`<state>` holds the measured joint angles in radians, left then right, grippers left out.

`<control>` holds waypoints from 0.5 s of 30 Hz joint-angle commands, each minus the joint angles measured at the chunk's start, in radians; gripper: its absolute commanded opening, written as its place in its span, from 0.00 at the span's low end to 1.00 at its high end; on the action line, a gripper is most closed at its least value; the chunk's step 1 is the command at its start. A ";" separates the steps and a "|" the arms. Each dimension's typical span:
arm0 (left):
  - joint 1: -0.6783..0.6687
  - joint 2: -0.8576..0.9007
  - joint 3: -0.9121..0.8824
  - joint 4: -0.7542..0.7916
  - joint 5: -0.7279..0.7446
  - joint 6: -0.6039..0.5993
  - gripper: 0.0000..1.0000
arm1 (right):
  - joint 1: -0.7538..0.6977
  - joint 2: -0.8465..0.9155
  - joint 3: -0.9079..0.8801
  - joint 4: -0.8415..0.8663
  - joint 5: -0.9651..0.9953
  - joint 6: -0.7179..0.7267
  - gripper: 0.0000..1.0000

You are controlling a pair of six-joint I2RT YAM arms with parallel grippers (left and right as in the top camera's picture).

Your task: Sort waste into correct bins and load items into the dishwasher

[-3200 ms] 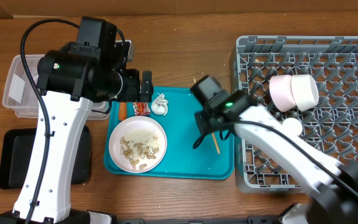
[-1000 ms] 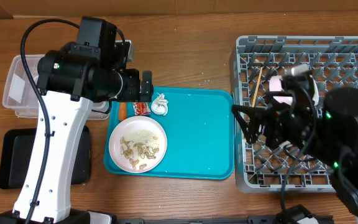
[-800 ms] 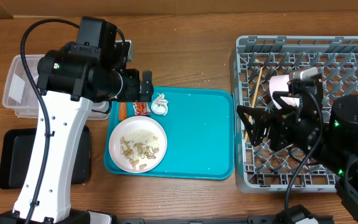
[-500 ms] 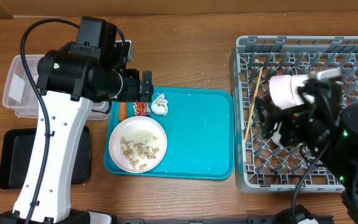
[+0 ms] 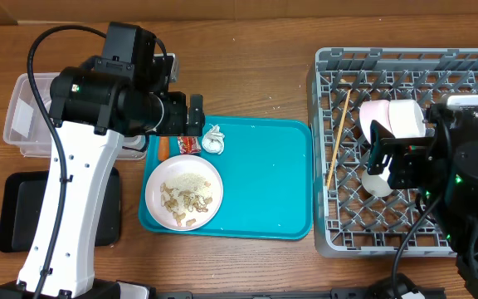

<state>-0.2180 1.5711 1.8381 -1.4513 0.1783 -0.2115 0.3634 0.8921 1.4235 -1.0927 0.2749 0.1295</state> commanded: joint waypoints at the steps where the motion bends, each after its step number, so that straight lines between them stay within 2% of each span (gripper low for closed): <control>1: 0.002 0.005 0.014 -0.005 0.064 -0.062 1.00 | 0.002 -0.005 0.015 0.002 0.020 -0.006 1.00; 7: 0.002 0.005 0.014 0.090 0.180 -0.131 1.00 | 0.002 -0.005 0.015 0.002 0.020 -0.006 1.00; 11: -0.026 0.018 0.014 0.133 0.185 -0.197 1.00 | 0.002 -0.005 0.015 0.002 0.020 -0.006 1.00; 15: -0.037 0.021 0.014 0.155 0.182 -0.196 1.00 | 0.002 -0.005 0.015 0.002 0.020 -0.006 1.00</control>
<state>-0.2440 1.5776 1.8381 -1.2991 0.3328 -0.3695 0.3634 0.8921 1.4235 -1.0939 0.2806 0.1295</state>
